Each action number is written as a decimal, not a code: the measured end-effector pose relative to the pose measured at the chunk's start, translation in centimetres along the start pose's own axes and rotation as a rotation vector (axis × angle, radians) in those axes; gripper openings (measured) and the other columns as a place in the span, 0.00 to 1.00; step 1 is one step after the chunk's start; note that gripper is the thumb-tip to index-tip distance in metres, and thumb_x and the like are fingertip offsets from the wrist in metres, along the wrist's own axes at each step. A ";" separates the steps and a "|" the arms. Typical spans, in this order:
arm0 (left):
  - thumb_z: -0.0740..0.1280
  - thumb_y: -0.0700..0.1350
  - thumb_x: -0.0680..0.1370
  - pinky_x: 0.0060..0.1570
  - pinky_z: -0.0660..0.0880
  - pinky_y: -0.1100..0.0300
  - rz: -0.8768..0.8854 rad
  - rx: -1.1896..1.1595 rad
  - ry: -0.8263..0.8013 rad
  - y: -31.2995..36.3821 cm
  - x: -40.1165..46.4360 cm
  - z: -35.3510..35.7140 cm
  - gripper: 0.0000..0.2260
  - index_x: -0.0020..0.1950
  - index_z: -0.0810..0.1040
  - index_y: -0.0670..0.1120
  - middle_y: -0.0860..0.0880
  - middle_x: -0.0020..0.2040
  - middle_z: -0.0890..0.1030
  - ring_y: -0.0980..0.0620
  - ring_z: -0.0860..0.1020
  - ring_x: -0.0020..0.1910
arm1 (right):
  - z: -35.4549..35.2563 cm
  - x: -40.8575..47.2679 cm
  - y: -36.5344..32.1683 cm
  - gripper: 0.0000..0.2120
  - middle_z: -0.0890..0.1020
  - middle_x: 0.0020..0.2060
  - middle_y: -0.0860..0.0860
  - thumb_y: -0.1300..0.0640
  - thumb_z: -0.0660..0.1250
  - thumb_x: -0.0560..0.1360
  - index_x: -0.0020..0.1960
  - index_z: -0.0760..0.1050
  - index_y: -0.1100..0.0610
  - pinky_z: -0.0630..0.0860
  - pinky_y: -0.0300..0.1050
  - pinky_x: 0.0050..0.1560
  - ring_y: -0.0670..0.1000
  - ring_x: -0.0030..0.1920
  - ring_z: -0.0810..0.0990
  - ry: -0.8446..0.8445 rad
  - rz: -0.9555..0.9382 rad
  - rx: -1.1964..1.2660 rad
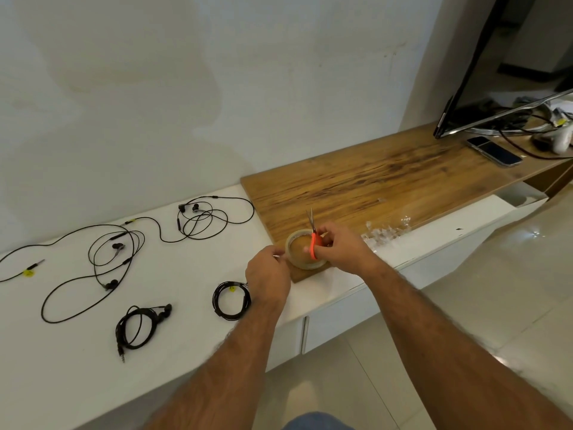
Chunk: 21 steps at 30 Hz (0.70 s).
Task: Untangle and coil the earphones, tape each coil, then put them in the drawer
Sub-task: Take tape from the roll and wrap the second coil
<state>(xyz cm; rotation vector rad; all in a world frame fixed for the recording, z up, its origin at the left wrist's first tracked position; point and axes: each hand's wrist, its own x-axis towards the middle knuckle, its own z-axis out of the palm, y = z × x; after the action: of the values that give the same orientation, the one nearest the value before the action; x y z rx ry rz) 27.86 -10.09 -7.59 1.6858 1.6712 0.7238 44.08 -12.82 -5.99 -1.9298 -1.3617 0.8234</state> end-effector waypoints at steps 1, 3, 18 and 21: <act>0.64 0.44 0.79 0.46 0.70 0.62 0.006 0.024 0.009 -0.1 0.1 -0.1 0.09 0.56 0.81 0.47 0.49 0.51 0.83 0.50 0.79 0.51 | 0.1 0.0 0.0 0.20 0.82 0.42 0.48 0.47 0.77 0.68 0.57 0.76 0.50 0.78 0.46 0.43 0.48 0.42 0.80 0.013 0.006 -0.026; 0.64 0.44 0.80 0.49 0.71 0.61 0.012 0.075 0.009 -0.4 0.2 -0.4 0.09 0.56 0.82 0.47 0.48 0.52 0.84 0.49 0.80 0.52 | 0.5 0.1 -0.1 0.21 0.81 0.42 0.46 0.51 0.78 0.68 0.58 0.76 0.50 0.79 0.47 0.47 0.48 0.44 0.80 0.035 0.013 -0.085; 0.63 0.42 0.79 0.44 0.71 0.61 0.055 0.262 -0.070 -0.7 -0.5 -3.4 0.09 0.52 0.83 0.46 0.48 0.50 0.84 0.47 0.80 0.51 | 2.1 0.3 -1.5 0.18 0.82 0.48 0.48 0.49 0.75 0.70 0.58 0.76 0.51 0.77 0.45 0.46 0.50 0.49 0.80 0.151 0.065 -0.343; 0.63 0.43 0.78 0.44 0.72 0.61 0.049 0.239 -0.067 -0.8 -0.7 -3.9 0.09 0.51 0.83 0.46 0.48 0.49 0.84 0.47 0.81 0.49 | 2.2 0.5 -2.1 0.15 0.82 0.47 0.50 0.51 0.75 0.71 0.55 0.76 0.51 0.79 0.48 0.47 0.51 0.48 0.80 0.174 0.094 -0.346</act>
<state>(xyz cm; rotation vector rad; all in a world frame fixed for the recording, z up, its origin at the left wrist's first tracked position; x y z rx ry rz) 24.33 -10.59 -5.62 1.8990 1.7303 0.4995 41.31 -11.46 -5.78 -2.2850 -1.3846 0.4691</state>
